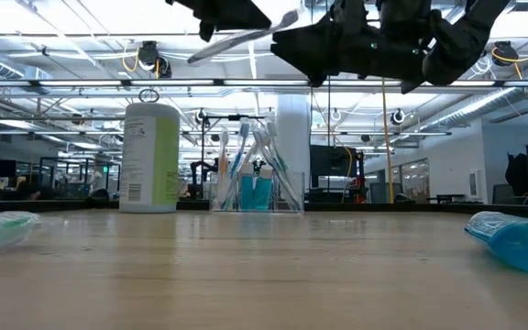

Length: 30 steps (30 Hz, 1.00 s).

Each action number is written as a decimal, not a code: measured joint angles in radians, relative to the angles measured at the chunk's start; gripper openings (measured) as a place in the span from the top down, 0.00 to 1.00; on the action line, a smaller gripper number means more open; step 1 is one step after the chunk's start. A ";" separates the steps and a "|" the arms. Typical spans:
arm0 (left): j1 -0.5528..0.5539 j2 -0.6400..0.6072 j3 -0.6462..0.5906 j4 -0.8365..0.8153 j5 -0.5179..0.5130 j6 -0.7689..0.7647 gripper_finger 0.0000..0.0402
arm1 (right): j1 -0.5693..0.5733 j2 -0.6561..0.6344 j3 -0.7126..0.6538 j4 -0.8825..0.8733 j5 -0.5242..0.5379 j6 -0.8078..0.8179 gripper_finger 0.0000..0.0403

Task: Pick & Place toothbrushing station
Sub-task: Put the purple toothbrush into the transparent organizer

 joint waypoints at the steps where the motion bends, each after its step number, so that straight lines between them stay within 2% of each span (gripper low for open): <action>1: 0.000 0.004 0.001 0.001 0.012 0.000 0.99 | 0.008 0.002 0.000 0.002 0.000 0.004 0.62; 5: -0.002 0.018 0.001 -0.004 0.030 -0.008 0.99 | 0.044 0.000 0.000 0.060 0.001 -0.018 0.62; 14: -0.007 0.042 0.001 0.005 0.064 0.001 0.98 | 0.073 0.001 0.000 0.075 0.021 -0.075 0.63; 17: -0.008 0.044 0.001 0.011 0.055 0.005 0.99 | 0.073 0.001 0.000 0.075 0.052 -0.076 0.66; 30: -0.010 0.044 0.000 0.038 0.027 0.004 0.98 | 0.072 0.001 0.000 0.069 0.059 -0.077 0.79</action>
